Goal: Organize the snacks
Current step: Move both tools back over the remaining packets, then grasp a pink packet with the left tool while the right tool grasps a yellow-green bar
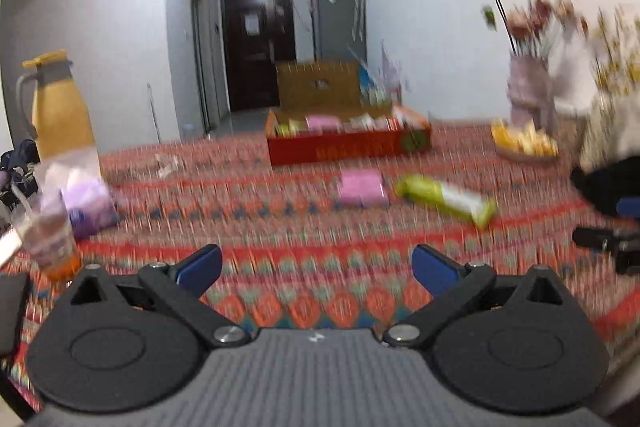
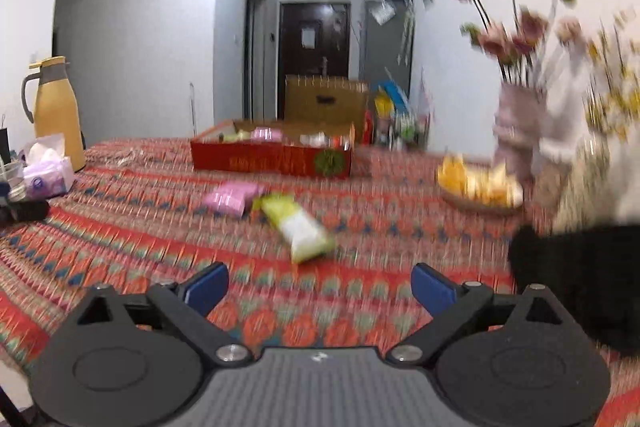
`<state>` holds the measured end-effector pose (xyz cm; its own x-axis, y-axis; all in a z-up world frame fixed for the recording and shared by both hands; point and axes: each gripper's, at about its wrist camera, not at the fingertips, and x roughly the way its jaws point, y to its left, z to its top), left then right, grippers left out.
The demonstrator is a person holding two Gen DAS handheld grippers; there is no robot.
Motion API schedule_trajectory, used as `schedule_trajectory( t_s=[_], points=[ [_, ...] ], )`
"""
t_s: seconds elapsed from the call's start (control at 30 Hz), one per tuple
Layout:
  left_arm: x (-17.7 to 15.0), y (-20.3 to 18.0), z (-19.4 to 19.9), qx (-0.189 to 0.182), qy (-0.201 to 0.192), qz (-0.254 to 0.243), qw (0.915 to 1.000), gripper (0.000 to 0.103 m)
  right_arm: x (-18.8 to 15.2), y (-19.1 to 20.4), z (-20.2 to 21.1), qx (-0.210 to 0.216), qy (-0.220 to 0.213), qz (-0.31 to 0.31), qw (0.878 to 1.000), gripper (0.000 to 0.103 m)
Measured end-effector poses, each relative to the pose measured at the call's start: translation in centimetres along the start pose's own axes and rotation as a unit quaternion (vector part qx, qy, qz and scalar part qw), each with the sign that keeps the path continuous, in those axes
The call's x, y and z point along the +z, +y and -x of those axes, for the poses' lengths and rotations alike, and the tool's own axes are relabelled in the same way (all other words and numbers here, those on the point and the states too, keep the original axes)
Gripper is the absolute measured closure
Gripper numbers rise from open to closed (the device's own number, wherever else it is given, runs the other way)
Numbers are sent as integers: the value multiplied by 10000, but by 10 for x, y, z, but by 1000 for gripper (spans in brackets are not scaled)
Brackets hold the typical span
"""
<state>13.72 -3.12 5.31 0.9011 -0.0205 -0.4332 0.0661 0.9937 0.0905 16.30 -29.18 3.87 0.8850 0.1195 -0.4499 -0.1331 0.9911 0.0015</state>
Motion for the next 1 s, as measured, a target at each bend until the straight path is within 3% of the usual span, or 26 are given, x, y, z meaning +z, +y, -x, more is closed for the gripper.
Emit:
schedule_trajectory(
  t_s=[0.23, 0.57, 0.7, 0.83, 1.0],
  points=[
    [-28, -10, -3, -123, 317, -87, 9994, 0, -36, 7, 8, -17, 354, 6, 9994, 5],
    [-7, -5, -38, -196, 471, -44, 9987, 0, -20, 12, -28, 196, 550, 168, 9982, 7],
    [21, -5, -69, -439, 443, -162, 9979, 0, 4, 13, -60, 385, 569, 435, 9967, 7],
    [56, -7, -111, -877, 438, -181, 9950, 0, 38, 13, -109, 637, 525, 708, 9941, 14],
    [85, -22, -189, -859, 640, -525, 9929, 0, 70, 17, -193, 629, 905, 1143, 9873, 20]
  ],
)
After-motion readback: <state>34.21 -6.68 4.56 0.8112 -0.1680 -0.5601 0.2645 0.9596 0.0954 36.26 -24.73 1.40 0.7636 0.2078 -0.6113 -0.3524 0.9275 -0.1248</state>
